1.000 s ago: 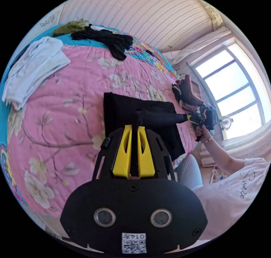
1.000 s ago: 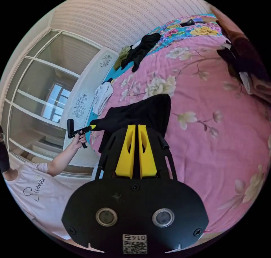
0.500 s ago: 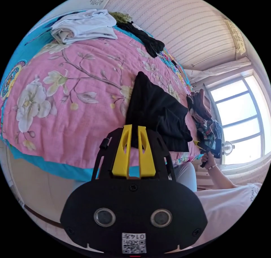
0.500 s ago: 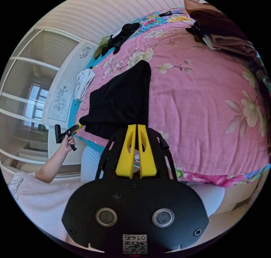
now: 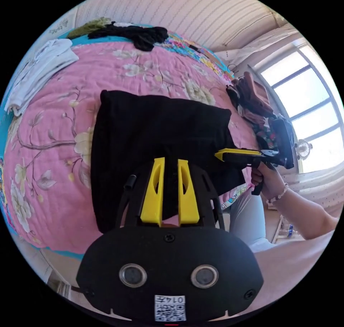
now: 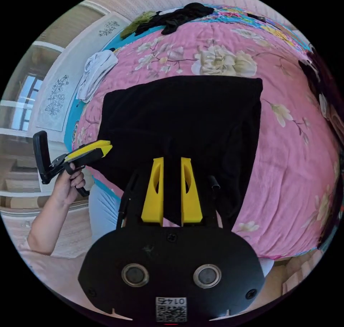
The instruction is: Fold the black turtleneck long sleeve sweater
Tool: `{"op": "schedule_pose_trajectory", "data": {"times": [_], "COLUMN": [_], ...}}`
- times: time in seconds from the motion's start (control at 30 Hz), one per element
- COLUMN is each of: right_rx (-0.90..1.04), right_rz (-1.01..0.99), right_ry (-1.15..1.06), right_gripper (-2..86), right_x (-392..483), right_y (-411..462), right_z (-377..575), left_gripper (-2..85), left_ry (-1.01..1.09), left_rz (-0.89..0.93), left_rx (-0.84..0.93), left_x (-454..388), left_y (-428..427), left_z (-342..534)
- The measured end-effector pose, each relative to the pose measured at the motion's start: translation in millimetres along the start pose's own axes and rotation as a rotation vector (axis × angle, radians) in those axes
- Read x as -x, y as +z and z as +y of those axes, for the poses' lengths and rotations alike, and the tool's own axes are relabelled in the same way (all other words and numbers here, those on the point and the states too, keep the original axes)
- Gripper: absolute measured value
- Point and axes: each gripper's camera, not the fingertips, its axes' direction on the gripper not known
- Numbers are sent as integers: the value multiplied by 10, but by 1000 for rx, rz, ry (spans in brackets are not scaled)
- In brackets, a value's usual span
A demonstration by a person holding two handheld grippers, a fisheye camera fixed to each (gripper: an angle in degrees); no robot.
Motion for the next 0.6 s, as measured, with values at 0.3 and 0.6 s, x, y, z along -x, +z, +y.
{"op": "schedule_pose_trajectory", "data": {"times": [0.3, 0.6], "right_rx": [21, 51], "right_rz": [-193, -163], "right_ry": [-329, -242], "right_gripper": [13, 31], "right_x": [74, -151], "right_y": [-110, -66], "right_z": [696, 1163], "left_gripper": [-9, 14], "left_ry": [148, 4], "left_rz": [177, 170], "left_rx": [5, 42], "left_x": [19, 312], "left_y": [-127, -150], "left_z": [630, 1178]}}
